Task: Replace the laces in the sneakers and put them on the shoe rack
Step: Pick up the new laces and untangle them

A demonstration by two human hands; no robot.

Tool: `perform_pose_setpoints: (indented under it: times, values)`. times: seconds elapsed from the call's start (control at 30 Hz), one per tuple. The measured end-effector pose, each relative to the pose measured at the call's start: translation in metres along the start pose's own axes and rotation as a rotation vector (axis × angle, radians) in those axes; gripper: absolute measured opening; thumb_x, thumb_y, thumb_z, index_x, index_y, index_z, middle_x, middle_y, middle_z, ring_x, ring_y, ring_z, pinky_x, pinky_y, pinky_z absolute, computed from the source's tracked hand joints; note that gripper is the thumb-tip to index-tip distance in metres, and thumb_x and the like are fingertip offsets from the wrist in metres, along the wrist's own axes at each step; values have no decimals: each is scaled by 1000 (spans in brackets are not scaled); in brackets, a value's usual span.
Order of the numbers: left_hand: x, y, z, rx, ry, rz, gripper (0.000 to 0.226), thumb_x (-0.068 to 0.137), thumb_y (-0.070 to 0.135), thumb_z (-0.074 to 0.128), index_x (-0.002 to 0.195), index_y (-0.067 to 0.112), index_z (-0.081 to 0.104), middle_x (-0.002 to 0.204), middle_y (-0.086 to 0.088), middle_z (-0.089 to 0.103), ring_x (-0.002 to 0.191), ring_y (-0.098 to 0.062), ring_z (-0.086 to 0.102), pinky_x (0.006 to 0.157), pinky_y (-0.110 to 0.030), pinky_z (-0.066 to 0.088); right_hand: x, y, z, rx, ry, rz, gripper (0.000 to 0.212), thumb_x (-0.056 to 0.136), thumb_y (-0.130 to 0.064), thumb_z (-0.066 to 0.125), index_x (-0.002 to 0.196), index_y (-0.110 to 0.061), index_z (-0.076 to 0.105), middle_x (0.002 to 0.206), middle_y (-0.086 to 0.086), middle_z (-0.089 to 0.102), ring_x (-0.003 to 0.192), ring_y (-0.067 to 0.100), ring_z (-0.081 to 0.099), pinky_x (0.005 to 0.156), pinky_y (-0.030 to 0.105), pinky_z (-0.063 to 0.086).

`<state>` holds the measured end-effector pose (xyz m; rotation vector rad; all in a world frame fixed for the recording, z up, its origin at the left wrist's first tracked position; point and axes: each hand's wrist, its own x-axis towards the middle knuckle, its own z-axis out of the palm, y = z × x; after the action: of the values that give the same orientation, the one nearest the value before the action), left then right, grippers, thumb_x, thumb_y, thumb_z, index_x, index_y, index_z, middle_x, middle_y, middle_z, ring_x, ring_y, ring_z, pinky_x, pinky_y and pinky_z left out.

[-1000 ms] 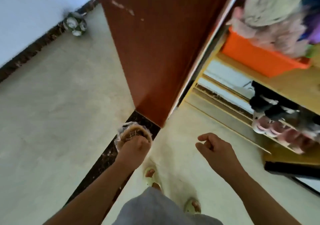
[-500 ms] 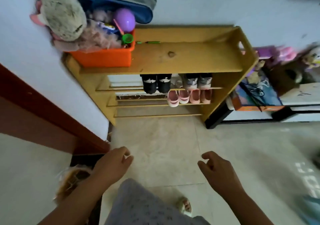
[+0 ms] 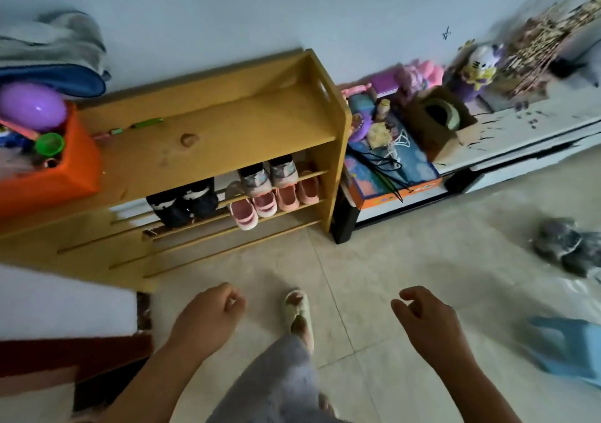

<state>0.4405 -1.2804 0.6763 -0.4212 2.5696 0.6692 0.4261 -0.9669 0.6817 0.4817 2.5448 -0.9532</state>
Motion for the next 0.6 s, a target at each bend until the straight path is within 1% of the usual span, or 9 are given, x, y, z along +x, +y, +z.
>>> perform_pose_setpoints:
  times: [0.07,0.13,0.2,0.3,0.37,0.4,0.47,0.53,0.6]
  values:
    - [33,22,-4,-6,-7,11,18,93,37,48,100,24,58,95,7,63,86,-11,58,78,-31,49,31,-6,-8,24,15,9,21,88,-28,58,106,-17,60,54,-3,53,61,14,57,58,28,42]
    - [73,44,-9,-15,-11,25,18,93,37,49,98,23,58,92,7,63,84,-11,58,76,-31,49,67,-13,-15,29,27,21,21,89,-28,57,106,-17,59,56,-3,53,62,14,56,58,28,42]
    - [112,67,-17,-2,-39,37,17,93,37,49,98,24,57,92,7,63,84,-10,58,73,-29,48,101,-23,-22,37,43,42,20,89,-28,58,105,-16,60,57,-3,54,63,13,56,60,27,42]
    - [172,104,-32,31,-90,56,14,92,36,48,92,25,58,87,8,63,80,-10,58,71,-30,49,151,-39,-38,61,72,99,18,87,-27,61,103,-17,61,60,-3,56,66,11,55,64,29,42]
    - [204,128,-42,64,-109,85,13,93,36,47,84,29,54,78,12,59,72,-6,54,62,-24,44,179,-49,-48,70,88,118,18,88,-27,61,102,-17,61,61,-2,57,65,11,54,63,28,40]
    - [219,140,-46,99,-117,102,15,93,36,47,79,31,51,73,13,56,67,-2,50,56,-20,38,194,-52,-54,71,95,127,17,88,-27,60,102,-17,61,61,-2,57,64,10,53,61,27,38]
    - [244,160,-50,141,-147,121,15,93,36,47,80,31,51,71,13,55,63,2,46,51,-15,30,222,-57,-63,73,101,152,17,88,-26,60,102,-16,61,62,-1,57,64,12,52,61,27,36]
    - [263,177,-49,113,-187,127,12,92,36,49,88,28,57,80,10,62,70,-3,52,56,-19,37,245,-60,-69,81,108,163,16,88,-25,60,102,-16,62,61,-1,57,65,15,52,62,27,37]
    - [280,192,-43,88,-220,127,10,91,35,52,87,28,58,84,7,64,77,-8,57,66,-25,43,271,-59,-72,75,103,166,17,88,-24,60,102,-14,62,58,-5,54,65,16,51,62,27,36]
